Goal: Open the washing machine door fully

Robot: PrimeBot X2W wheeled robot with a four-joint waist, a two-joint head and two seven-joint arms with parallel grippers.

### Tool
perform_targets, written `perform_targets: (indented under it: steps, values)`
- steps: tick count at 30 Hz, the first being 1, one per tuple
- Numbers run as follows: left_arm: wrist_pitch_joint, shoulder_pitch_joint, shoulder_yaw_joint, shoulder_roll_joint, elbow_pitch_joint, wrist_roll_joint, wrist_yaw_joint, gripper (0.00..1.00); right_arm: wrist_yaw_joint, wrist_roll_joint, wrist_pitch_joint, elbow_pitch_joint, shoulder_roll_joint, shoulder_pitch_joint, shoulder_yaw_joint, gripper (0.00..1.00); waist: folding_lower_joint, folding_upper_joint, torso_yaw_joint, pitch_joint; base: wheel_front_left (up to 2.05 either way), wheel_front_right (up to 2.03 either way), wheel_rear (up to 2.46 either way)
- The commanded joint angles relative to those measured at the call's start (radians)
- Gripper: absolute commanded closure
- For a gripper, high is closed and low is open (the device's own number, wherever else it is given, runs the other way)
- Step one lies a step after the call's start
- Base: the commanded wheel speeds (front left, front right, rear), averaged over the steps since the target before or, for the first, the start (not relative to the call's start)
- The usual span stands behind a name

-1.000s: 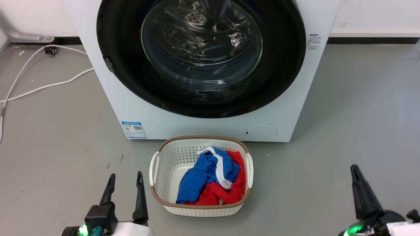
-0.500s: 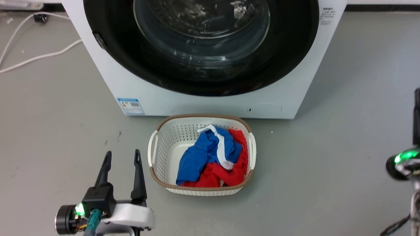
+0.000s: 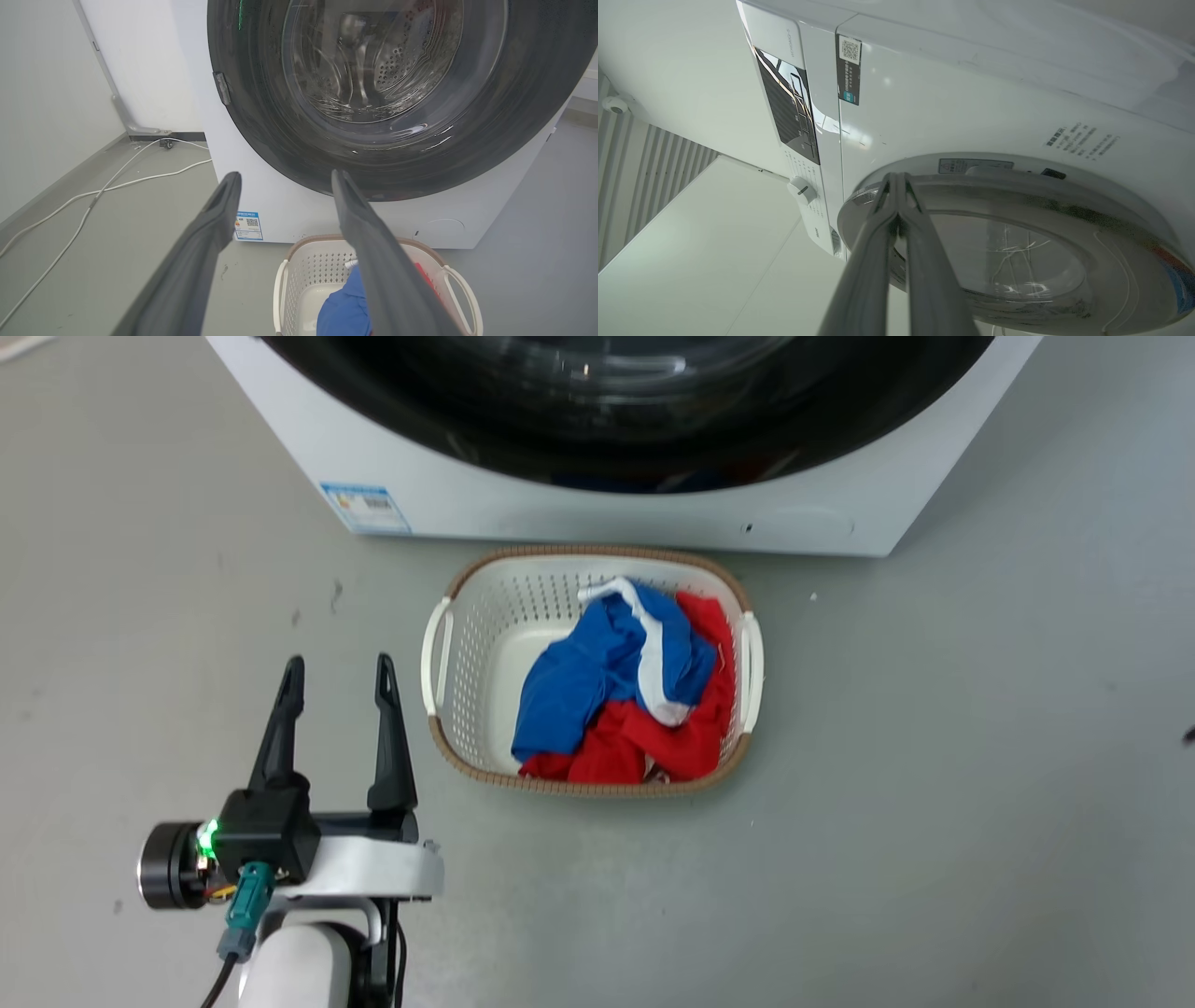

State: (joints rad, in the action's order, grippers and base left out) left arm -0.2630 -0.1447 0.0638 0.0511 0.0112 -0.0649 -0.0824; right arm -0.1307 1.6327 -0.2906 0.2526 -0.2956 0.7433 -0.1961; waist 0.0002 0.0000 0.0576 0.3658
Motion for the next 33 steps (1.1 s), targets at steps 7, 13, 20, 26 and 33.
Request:
perform_targets:
  steps: [7, 13, 20, 26, 33]
  values:
    - [-0.003, -0.058, 0.005, -0.001, -0.022, 0.005, 0.011, 0.00, 0.000, -0.096, -0.032, 0.117, -0.065, 0.220, 0.085, 1.00, -0.0002, 0.0000, 0.016, 0.115, 0.00, 0.00, 0.00]
    - [-0.003, -0.095, 0.017, -0.001, -0.030, -0.010, 0.016, 0.00, 0.000, -0.169, -0.083, 0.219, -0.092, 0.369, 0.168, 1.00, -0.0002, 0.0000, 0.028, 0.183, 0.00, 0.00, 0.00]
    - [-0.003, -0.124, 0.031, -0.001, -0.033, -0.026, 0.005, 0.00, 0.000, -0.231, -0.177, 0.305, -0.111, 0.501, 0.252, 1.00, -0.0002, 0.0000, 0.049, 0.238, 0.00, 0.00, 0.00]
    - [-0.003, -0.128, 0.029, -0.001, -0.030, -0.034, 0.003, 0.00, 0.000, -0.251, -0.262, 0.331, -0.112, 0.551, 0.298, 1.00, -0.0002, 0.0000, 0.057, 0.251, 0.00, 0.00, 0.00]
    - [-0.003, -0.128, 0.026, -0.001, -0.021, -0.041, -0.003, 0.00, -0.001, -0.241, -0.303, 0.306, -0.109, 0.528, 0.306, 1.00, -0.0002, 0.0000, 0.045, 0.236, 0.00, 0.00, 0.00]
